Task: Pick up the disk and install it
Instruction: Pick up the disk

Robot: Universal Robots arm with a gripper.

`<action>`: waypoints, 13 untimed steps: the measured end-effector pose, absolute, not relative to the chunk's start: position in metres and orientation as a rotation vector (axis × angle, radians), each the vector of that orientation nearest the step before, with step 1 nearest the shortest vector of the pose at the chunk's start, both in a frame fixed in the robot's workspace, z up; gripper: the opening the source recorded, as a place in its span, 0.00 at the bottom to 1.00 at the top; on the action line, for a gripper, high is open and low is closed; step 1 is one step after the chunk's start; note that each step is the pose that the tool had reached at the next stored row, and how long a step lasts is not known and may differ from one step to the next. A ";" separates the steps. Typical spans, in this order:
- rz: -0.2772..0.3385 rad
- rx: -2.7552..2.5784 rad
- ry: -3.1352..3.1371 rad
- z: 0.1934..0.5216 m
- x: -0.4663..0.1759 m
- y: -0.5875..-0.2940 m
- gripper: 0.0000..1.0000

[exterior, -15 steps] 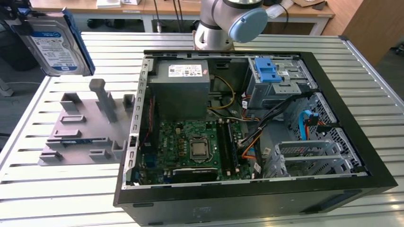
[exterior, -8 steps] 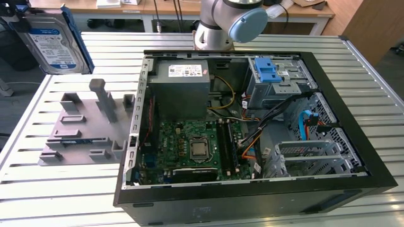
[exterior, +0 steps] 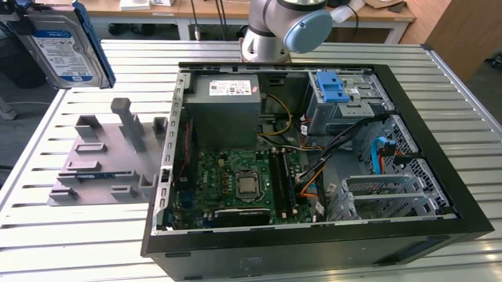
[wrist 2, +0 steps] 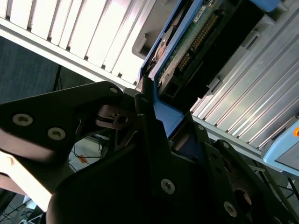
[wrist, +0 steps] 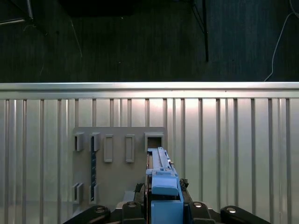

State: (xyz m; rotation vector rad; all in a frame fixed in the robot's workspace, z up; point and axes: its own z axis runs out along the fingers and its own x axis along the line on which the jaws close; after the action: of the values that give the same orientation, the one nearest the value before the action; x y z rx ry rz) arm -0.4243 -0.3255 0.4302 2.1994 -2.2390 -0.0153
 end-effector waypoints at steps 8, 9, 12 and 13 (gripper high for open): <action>-0.015 2.199 -2.239 0.443 -0.424 -0.325 0.36; -0.015 2.199 -2.239 0.444 -0.424 -0.325 0.36; -0.015 2.199 -2.239 0.450 -0.424 -0.326 0.36; -0.015 2.199 -2.239 0.452 -0.424 -0.325 0.36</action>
State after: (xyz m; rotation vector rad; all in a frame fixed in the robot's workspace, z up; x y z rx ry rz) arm -0.4243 -0.3255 0.4518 2.1994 -2.2390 -0.0153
